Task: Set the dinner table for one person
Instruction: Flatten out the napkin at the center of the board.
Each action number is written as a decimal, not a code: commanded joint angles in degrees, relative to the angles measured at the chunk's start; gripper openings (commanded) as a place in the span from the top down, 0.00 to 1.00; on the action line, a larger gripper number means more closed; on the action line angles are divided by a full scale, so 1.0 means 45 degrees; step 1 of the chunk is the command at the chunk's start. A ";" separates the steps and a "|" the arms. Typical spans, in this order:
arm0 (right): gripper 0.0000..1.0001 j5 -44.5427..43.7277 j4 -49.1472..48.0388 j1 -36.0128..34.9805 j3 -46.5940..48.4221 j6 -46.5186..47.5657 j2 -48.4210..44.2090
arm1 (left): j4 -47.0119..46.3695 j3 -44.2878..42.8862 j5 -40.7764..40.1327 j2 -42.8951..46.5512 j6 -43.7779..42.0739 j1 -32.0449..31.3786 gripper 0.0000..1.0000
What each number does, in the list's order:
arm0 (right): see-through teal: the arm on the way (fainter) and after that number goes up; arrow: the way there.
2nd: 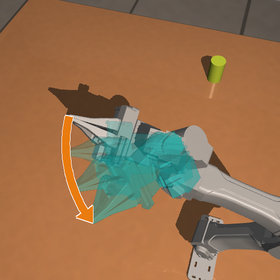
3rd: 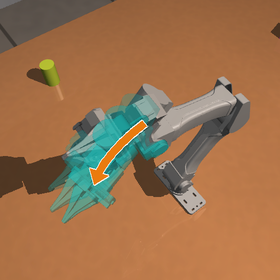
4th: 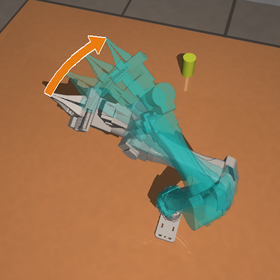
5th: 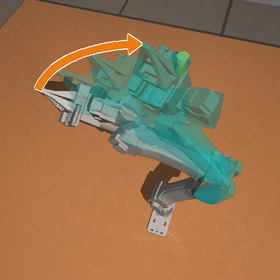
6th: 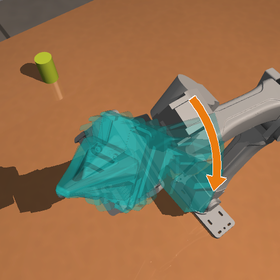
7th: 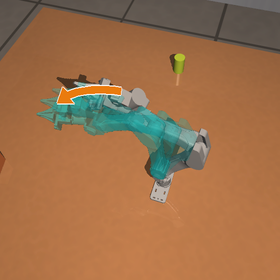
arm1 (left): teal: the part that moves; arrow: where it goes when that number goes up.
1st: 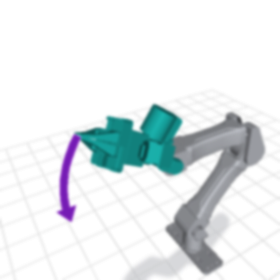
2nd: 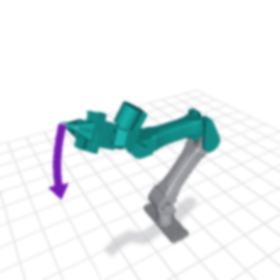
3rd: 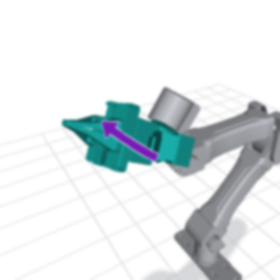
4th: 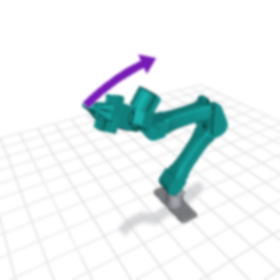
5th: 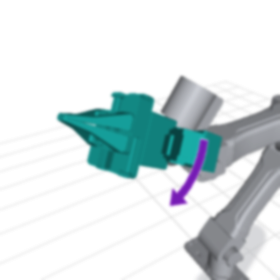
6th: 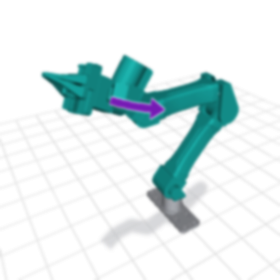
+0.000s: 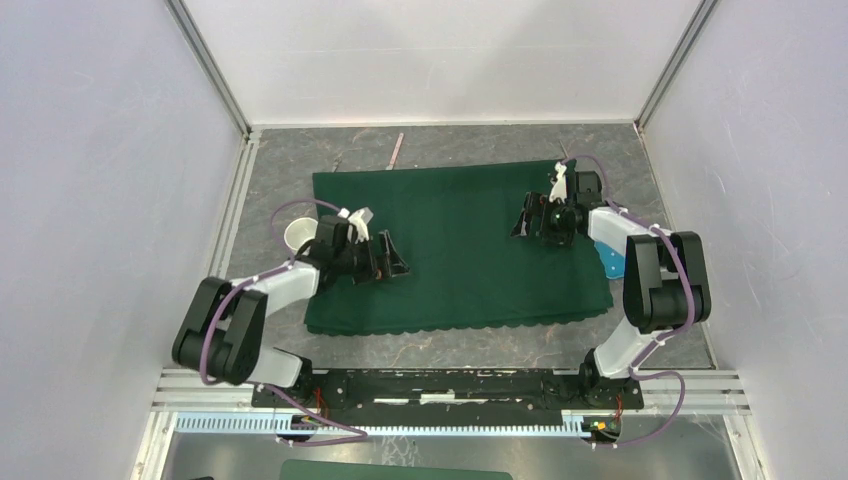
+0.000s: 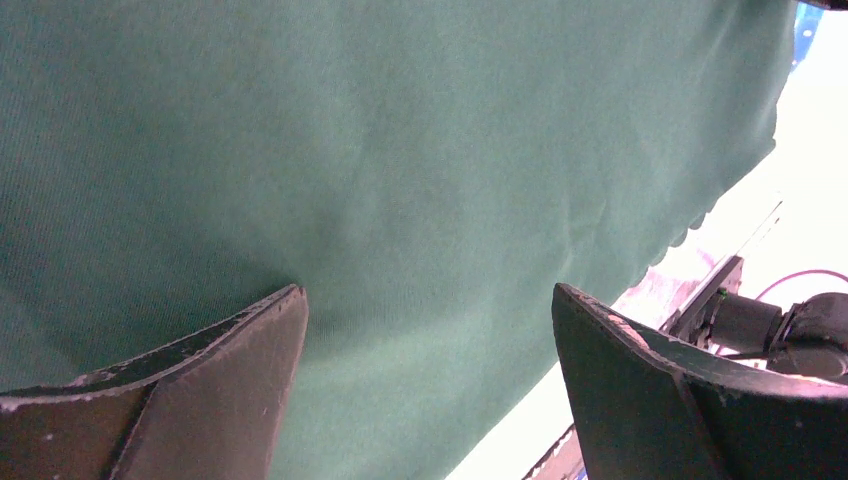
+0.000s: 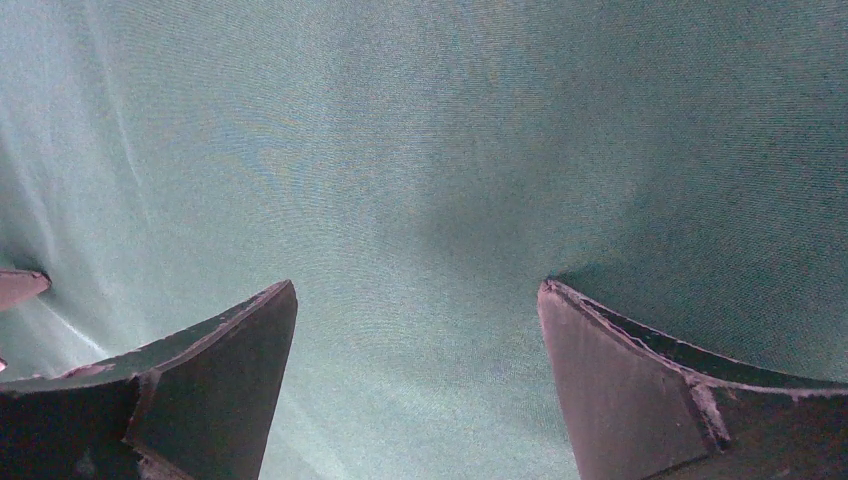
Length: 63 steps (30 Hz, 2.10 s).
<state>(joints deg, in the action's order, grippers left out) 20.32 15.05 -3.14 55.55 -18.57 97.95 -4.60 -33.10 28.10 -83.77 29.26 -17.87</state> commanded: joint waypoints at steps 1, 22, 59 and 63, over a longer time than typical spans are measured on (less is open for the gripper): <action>0.02 -0.0974 0.1251 0.0061 -0.0977 0.0397 -0.0328 | 0.2829 0.1613 -0.1095 0.1058 -0.0043 0.0024 0.00; 0.02 -0.0735 0.1528 -0.0093 -0.1769 0.0373 -0.1541 | 0.2231 0.1577 -0.1178 0.1716 0.0763 0.0009 0.00; 0.02 0.1082 0.0646 0.2330 0.8095 -0.2470 0.1984 | 0.4062 -0.9662 0.0324 -0.4654 -0.0141 0.0064 0.00; 0.02 0.0896 0.0387 0.2338 0.7462 -0.2486 0.1993 | 0.4043 -1.1122 0.0729 -0.5894 -0.0115 0.0064 0.00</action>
<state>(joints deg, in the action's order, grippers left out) 23.99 19.90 7.51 90.00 -28.29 106.85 14.52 -76.93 27.59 -106.19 30.33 -17.74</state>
